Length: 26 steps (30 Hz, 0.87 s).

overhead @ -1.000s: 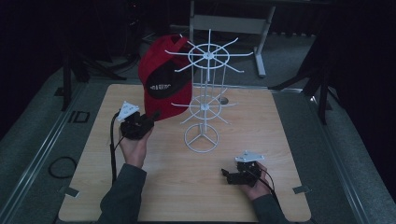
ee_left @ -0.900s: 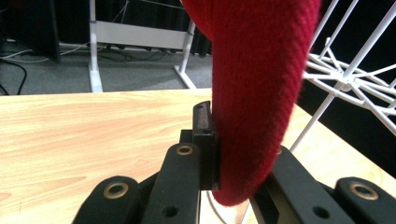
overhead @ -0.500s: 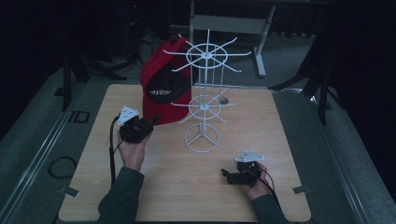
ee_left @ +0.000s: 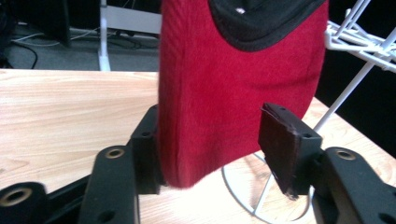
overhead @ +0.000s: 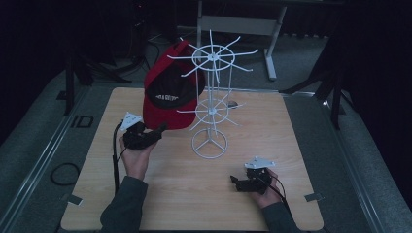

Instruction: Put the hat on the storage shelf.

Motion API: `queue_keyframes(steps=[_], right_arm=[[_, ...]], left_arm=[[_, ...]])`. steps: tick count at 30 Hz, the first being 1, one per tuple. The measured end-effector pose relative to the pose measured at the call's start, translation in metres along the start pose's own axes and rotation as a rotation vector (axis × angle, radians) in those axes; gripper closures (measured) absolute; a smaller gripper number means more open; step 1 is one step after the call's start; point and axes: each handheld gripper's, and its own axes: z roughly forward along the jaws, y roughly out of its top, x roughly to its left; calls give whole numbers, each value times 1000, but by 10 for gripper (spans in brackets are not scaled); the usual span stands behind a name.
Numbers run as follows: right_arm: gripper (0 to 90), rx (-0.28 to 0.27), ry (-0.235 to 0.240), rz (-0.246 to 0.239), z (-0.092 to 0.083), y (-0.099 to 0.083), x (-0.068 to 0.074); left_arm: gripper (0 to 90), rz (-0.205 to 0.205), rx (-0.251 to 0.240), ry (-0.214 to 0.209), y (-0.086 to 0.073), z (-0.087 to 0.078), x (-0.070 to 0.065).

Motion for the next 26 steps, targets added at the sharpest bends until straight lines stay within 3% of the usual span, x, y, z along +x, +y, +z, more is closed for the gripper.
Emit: queue_keyframes(steps=[15,26], right_arm=[[164,0,1,2,0,0,0],[164,0,1,0,0,0,0]], left_arm=[[411,23,11,41,-13,-13,15],[413,-3,12,46,-19,-21,28]])
